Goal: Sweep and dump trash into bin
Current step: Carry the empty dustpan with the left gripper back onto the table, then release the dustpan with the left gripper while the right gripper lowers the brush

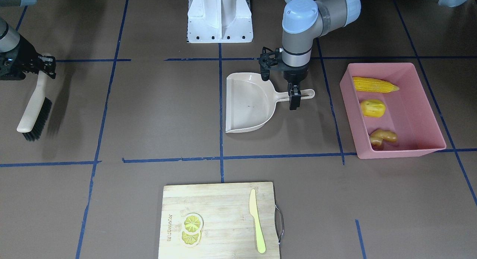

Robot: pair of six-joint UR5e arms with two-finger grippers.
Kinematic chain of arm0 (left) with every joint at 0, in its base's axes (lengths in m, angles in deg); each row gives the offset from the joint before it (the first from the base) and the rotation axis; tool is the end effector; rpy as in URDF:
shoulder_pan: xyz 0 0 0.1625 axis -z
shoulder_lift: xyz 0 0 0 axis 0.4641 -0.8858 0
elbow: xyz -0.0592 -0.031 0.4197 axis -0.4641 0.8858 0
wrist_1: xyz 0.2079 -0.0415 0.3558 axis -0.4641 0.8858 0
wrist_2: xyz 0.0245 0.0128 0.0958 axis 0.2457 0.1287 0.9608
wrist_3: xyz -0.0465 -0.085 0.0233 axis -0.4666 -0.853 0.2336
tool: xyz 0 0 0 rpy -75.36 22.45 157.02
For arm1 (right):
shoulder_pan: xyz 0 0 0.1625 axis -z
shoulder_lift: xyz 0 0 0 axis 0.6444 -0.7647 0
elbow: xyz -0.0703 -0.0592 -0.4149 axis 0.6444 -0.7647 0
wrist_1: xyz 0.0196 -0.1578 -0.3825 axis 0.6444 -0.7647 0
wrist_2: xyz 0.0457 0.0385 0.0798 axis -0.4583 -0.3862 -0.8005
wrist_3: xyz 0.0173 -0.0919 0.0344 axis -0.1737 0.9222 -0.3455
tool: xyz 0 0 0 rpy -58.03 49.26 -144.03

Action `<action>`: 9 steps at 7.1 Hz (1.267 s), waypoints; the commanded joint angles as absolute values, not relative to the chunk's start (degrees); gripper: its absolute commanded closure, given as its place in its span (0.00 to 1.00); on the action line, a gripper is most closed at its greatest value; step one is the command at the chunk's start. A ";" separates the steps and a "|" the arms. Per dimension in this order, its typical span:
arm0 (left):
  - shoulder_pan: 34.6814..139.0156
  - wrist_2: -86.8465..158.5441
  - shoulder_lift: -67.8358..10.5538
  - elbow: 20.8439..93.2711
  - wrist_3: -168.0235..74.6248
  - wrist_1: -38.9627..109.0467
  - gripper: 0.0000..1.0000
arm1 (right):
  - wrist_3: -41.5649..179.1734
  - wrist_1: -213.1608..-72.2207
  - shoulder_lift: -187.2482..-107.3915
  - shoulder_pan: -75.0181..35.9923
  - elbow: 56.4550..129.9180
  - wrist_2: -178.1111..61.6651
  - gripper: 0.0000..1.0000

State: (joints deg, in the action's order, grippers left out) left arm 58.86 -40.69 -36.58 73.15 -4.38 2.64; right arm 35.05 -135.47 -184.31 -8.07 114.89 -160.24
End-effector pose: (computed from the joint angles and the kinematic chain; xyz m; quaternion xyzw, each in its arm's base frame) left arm 0.4644 -0.4208 0.2792 0.2987 0.1524 0.6615 0.6708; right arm -0.2047 -0.3430 0.5406 -0.0482 -0.3704 -0.0053 0.9276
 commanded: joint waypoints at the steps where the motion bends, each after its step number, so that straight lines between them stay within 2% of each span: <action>1: 59.20 -40.09 -35.07 78.29 -4.46 1.13 0.00 | 34.77 -135.47 -184.30 -8.05 114.98 -160.27 1.00; 4: 62.96 -40.35 -26.57 88.40 -6.83 0.15 0.00 | 35.21 -135.47 -184.74 -8.22 114.63 -160.36 0.98; 5: 65.59 -40.61 -23.23 90.00 -6.66 0.15 0.00 | 35.29 -135.47 -185.00 -8.22 114.28 -160.36 0.96; 7: 69.21 -44.48 -21.80 90.19 -6.83 0.15 0.00 | 35.56 -135.47 -185.26 -8.22 112.52 -161.93 0.95; 8: 71.84 -46.14 -17.79 91.15 -6.14 0.15 0.00 | 35.73 -135.47 -185.27 -8.22 111.21 -163.51 0.94; 9: 77.00 -50.50 -13.92 90.98 -1.69 0.24 0.10 | 36.61 -135.47 -185.27 -8.22 111.02 -163.61 0.93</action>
State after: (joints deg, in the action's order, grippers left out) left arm 72.28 -46.70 -18.03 90.76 -5.04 0.17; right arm 35.89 -135.47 -185.23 -8.22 111.66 -162.90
